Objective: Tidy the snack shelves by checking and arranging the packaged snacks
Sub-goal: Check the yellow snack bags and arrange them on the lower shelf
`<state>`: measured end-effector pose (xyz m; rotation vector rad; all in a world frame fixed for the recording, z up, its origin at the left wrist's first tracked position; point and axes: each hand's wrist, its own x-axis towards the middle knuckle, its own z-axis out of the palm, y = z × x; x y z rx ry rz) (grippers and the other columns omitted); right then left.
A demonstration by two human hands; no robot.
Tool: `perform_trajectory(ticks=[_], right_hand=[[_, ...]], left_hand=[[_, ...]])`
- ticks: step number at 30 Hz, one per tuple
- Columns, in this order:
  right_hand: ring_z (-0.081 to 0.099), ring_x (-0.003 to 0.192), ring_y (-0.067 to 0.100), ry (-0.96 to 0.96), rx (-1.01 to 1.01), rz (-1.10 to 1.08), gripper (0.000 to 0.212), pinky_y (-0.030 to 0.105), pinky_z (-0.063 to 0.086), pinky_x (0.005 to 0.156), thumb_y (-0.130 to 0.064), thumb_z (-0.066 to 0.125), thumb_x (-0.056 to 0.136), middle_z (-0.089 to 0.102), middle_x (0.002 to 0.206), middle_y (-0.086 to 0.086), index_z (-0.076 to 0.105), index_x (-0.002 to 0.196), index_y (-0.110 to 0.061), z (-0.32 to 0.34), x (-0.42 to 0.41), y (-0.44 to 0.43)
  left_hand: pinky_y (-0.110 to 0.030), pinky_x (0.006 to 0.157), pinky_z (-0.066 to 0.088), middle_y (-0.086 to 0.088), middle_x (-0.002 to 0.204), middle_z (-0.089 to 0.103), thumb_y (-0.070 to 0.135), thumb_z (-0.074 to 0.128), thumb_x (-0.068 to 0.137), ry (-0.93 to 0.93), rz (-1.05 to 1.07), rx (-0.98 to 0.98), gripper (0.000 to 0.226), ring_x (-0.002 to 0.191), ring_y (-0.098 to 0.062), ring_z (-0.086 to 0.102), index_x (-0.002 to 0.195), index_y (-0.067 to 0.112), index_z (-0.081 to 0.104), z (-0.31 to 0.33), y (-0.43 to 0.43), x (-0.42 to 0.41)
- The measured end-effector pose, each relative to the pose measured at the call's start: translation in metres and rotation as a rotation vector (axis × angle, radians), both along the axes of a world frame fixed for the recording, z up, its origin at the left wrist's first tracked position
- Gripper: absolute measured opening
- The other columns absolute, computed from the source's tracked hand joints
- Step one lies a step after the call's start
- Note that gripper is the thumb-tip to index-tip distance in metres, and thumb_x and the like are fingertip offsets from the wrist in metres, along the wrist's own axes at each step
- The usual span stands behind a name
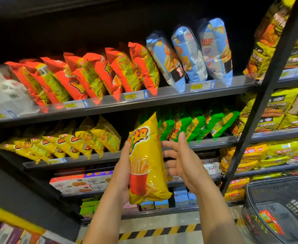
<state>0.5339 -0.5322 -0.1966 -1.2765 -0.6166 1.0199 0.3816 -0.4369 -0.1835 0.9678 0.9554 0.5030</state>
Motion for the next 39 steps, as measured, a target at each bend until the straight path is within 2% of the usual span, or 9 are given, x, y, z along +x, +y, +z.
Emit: perform_trajectory(ticks=[7,10,13,16,19,24,29,35,39], right_hand=[[0.078,0.091,0.032,-0.004,0.065,0.026,0.087,0.042,0.062,0.070,-0.080,0.029,0.083,0.079,0.110,0.012,0.063,0.132,-0.016,0.006,0.003,-0.001],[0.076,0.104,0.033,-0.111,0.038,0.041,0.083,0.051,0.062,0.090,-0.088,0.039,0.083,0.079,0.114,0.006,0.068,0.128,-0.025,0.006,-0.001,-0.001],[0.076,0.107,0.017,-0.217,-0.008,0.037,0.088,0.051,0.059,0.099,-0.094,0.062,0.066,0.078,0.117,-0.004,0.065,0.129,-0.032,0.002,-0.005,0.000],[0.075,0.109,0.013,-0.243,0.007,0.060,0.072,0.043,0.061,0.096,-0.066,0.083,0.075,0.076,0.121,-0.006,0.059,0.132,-0.030,-0.005,-0.001,-0.002],[0.074,0.111,0.013,-0.213,0.083,0.065,0.057,0.029,0.061,0.087,-0.027,0.082,0.081,0.077,0.120,-0.007,0.057,0.132,-0.025,-0.010,0.010,-0.012],[0.074,0.107,0.010,-0.298,0.076,0.002,0.056,0.025,0.060,0.084,-0.001,0.088,0.080,0.079,0.110,-0.010,0.063,0.127,-0.019,-0.027,0.026,-0.023],[0.073,0.116,0.026,-0.285,0.132,-0.002,0.072,0.041,0.059,0.097,-0.019,0.092,0.066,0.077,0.120,0.009,0.064,0.131,-0.005,-0.039,0.038,-0.028],[0.073,0.113,0.020,-0.220,0.137,0.041,0.062,0.035,0.060,0.092,-0.022,0.090,0.072,0.079,0.116,-0.004,0.062,0.127,-0.023,-0.027,0.040,-0.039],[0.076,0.109,0.026,-0.109,0.087,0.077,0.091,0.042,0.062,0.092,-0.063,0.096,0.057,0.079,0.118,0.006,0.063,0.128,-0.017,-0.021,0.034,-0.038]], left_hand=[[-0.054,0.097,0.058,-0.014,0.118,0.079,0.075,0.046,0.093,-0.076,0.004,0.063,0.066,0.107,-0.033,0.077,0.130,0.025,0.070,0.008,0.002,0.000],[-0.053,0.097,0.059,-0.008,0.112,0.081,0.077,0.049,0.091,0.012,0.003,0.182,0.062,0.102,-0.029,0.079,0.122,0.029,0.072,0.013,0.000,0.002],[-0.052,0.095,0.061,0.006,0.118,0.076,0.087,0.056,0.081,0.148,0.012,0.385,0.071,0.106,-0.019,0.076,0.130,0.036,0.061,0.015,-0.001,0.005],[-0.051,0.095,0.061,0.014,0.117,0.074,0.083,0.063,0.074,0.182,-0.034,0.607,0.075,0.105,-0.009,0.074,0.135,0.040,0.054,0.019,-0.005,0.002],[-0.044,0.093,0.062,0.019,0.120,0.073,0.062,0.073,0.076,0.125,-0.177,0.691,0.073,0.110,-0.005,0.072,0.141,0.041,0.049,0.021,-0.006,-0.004],[-0.031,0.099,0.057,0.016,0.135,0.067,0.021,0.087,0.082,0.035,-0.404,0.696,0.078,0.128,-0.009,0.064,0.147,0.036,0.046,0.015,0.000,-0.015],[-0.027,0.107,0.052,0.011,0.143,0.063,-0.004,0.079,0.088,0.020,-0.510,0.722,0.076,0.137,-0.013,0.058,0.147,0.033,0.048,0.010,0.002,-0.019],[-0.026,0.092,0.059,0.014,0.131,0.072,0.017,0.079,0.082,0.013,-0.419,0.674,0.070,0.122,-0.009,0.068,0.144,0.033,0.051,0.012,-0.005,-0.010],[-0.035,0.092,0.062,0.010,0.130,0.074,0.032,0.076,0.087,0.085,-0.398,0.577,0.059,0.118,-0.012,0.071,0.143,0.031,0.057,0.010,-0.006,0.002]])
